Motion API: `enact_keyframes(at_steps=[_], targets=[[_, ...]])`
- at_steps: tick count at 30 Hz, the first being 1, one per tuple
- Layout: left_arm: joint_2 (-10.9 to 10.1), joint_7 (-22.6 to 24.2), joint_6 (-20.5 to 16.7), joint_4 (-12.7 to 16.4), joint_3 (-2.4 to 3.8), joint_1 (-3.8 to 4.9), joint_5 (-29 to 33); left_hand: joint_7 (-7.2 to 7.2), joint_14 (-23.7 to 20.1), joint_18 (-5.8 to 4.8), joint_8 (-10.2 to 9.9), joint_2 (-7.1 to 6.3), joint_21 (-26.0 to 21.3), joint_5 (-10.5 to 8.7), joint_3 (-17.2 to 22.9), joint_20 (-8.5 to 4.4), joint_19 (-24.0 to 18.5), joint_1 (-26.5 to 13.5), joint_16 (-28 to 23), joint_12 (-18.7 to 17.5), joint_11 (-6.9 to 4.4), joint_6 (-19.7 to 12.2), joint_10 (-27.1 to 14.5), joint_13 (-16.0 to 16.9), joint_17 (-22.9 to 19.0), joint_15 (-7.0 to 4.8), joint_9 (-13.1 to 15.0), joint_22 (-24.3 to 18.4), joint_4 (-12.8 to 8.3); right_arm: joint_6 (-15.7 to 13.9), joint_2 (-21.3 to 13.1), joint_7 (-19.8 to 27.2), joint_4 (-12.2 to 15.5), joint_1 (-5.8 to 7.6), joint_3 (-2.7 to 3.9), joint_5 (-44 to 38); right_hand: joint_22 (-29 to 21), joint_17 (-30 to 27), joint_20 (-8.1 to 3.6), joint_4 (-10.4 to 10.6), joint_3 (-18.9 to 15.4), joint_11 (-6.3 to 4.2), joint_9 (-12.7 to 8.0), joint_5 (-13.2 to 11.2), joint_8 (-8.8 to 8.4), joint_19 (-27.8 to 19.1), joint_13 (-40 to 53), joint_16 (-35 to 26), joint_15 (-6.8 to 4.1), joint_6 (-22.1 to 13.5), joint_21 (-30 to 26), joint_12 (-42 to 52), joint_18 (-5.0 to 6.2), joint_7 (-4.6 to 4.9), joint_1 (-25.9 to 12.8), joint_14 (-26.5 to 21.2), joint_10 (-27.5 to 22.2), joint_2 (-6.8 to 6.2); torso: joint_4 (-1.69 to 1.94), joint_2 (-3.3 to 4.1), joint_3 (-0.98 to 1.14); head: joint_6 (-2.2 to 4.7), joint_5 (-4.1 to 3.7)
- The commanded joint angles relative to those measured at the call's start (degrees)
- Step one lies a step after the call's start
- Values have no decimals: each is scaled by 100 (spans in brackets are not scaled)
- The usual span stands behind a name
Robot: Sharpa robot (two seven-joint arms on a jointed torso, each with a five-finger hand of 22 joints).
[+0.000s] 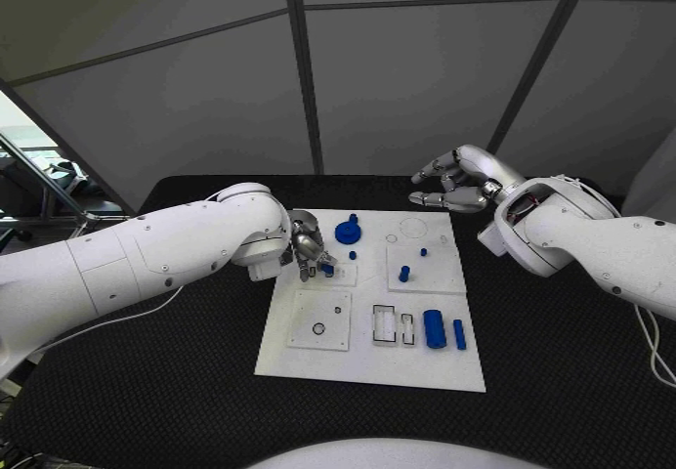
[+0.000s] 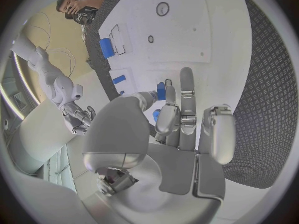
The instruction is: Assemble the parts on the task board
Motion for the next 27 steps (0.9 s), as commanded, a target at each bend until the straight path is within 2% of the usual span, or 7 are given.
enact_keyframes(at_steps=[1, 10, 15, 21, 27], targets=[[-70, 250, -438, 104, 6, 7, 59, -3, 3, -22, 26, 7, -20, -22, 887, 2, 82, -74, -14, -41, 18, -48, -16, -32, 8, 23, 21, 397, -846, 37, 9, 30, 0, 14, 6, -26, -7, 350, -7, -8, -9, -3, -5, 31, 18, -29, 292, -28, -52, 13, -32, -36, 40, -24, 22, 326, -31, 24, 3, 6, 2, 5, 5], [-268, 366, -824, 383, 1, -4, -349, -1, 8, -29, 49, -11, -1, -27, 980, 1, 99, -135, -22, -44, 18, -51, -5, -37, 17, 22, 51, 434, -936, 40, -4, 21, -2, 14, 7, -44, -7, 350, -7, 0, -13, -2, -6, 39, 19, -28, 291, -29, -52, 12, -34, -38, 40, -24, 12, 327, -32, 25, -1, 7, -2, -9, 22], [-273, 353, -896, 430, -4, -24, -564, -1, 8, -29, 49, -11, -1, -27, 980, 1, 99, -135, -22, -44, 18, -51, -5, -37, 17, 22, 51, 434, -936, 45, -3, 20, -3, 14, 7, -49, -7, 350, -7, 0, -13, -2, -6, 39, 19, -28, 291, -29, -52, 12, -34, -38, 40, -24, 12, 327, -32, 25, -7, 7, -3, -23, 37], [-250, 222, -1037, 474, -44, -66, -921, 1, 13, -24, 59, 8, -17, -37, 1013, 2, 88, -204, -25, -53, 21, -45, -1, -51, 23, 24, 64, 410, -943, 50, -6, 21, -5, 14, 7, -53, -7, 350, -7, 0, -13, -2, -6, 39, 19, -28, 291, -29, -52, 12, -34, -38, 40, -24, 12, 327, -32, 25, -8, 9, -6, -38, 41], [-205, 67, -1027, 467, -71, -115, -1088, 1, 14, -24, 61, 11, -16, -40, 1015, 2, 90, -223, -26, -46, 22, -45, 6, -43, 25, 24, 67, 413, -942, 55, -4, 22, -7, 14, 7, -54, -7, 350, -7, 0, -13, -2, -6, 39, 19, -28, 291, -29, -52, 12, -34, -38, 40, -24, 12, 327, -32, 25, -8, 11, -5, -48, 40]])
